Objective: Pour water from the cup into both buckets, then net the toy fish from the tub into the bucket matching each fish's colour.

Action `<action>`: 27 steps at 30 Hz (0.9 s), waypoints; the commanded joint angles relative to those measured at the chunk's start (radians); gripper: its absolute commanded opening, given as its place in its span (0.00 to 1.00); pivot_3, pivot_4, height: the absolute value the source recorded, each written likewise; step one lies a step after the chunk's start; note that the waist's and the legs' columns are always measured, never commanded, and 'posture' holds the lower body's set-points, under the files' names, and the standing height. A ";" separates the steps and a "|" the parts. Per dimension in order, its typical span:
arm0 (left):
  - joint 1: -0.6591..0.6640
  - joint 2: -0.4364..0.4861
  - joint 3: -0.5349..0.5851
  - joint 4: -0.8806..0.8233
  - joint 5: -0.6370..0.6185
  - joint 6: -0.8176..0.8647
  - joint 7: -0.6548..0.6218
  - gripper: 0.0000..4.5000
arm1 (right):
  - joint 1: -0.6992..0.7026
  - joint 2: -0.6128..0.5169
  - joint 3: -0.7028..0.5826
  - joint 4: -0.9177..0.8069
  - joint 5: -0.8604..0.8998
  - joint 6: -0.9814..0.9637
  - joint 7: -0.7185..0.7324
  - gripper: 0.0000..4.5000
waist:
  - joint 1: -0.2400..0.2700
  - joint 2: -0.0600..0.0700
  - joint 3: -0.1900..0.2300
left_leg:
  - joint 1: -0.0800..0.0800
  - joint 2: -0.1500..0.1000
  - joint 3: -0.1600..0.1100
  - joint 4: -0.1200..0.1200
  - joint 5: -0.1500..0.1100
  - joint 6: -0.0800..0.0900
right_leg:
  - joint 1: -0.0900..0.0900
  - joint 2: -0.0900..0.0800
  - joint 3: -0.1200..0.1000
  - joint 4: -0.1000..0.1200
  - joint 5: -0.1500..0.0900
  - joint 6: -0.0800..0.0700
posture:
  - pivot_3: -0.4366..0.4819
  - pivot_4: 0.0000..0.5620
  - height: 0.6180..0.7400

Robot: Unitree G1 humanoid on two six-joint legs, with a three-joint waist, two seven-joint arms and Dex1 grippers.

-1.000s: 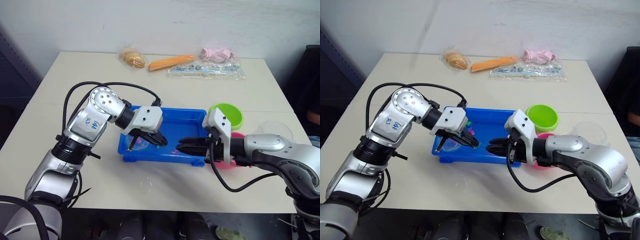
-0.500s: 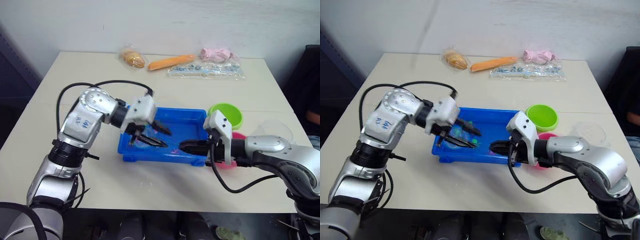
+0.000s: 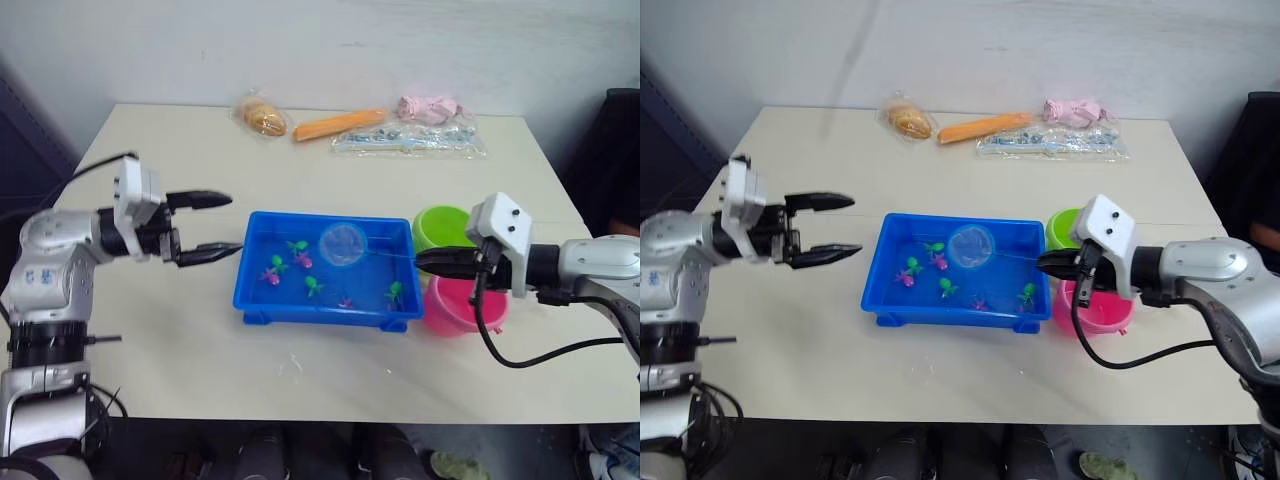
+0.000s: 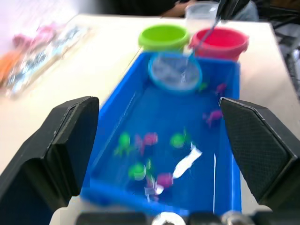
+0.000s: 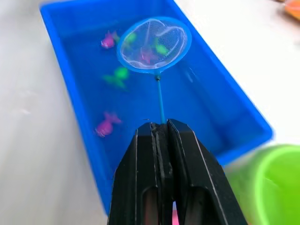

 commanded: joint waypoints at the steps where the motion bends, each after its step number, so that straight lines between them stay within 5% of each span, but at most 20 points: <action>1: 0.097 0.033 0.028 -0.101 -0.043 0.036 -0.006 0.98 | 0.021 -0.063 -0.008 0.054 -0.124 -0.167 0.088 0.00 | 0.002 0.000 0.000 | 0.000 0.000 0.000 0.000 0.000 0.000 | 0.000 0.000 0.000 0.000 0.000 0.000 | 0.48 0.27 1.00; 15: 0.151 -0.018 -0.078 -0.308 -0.152 0.214 0.036 0.98 | -0.059 -0.162 0.071 0.281 -0.366 -0.595 0.418 0.00 | -0.008 0.001 0.000 | 0.002 0.001 0.001 0.000 0.000 -0.001 | 0.001 0.000 0.001 0.001 0.000 0.001 | 0.48 0.27 1.00; 27: 0.140 -0.055 -0.101 -0.321 -0.167 0.229 0.068 0.98 | -0.170 -0.084 0.152 0.296 -0.442 -0.582 0.432 0.00 | -0.019 0.001 0.001 | 0.002 0.000 0.000 0.001 0.000 -0.001 | 0.001 -0.001 0.001 0.001 0.000 0.001 | 0.48 0.27 1.00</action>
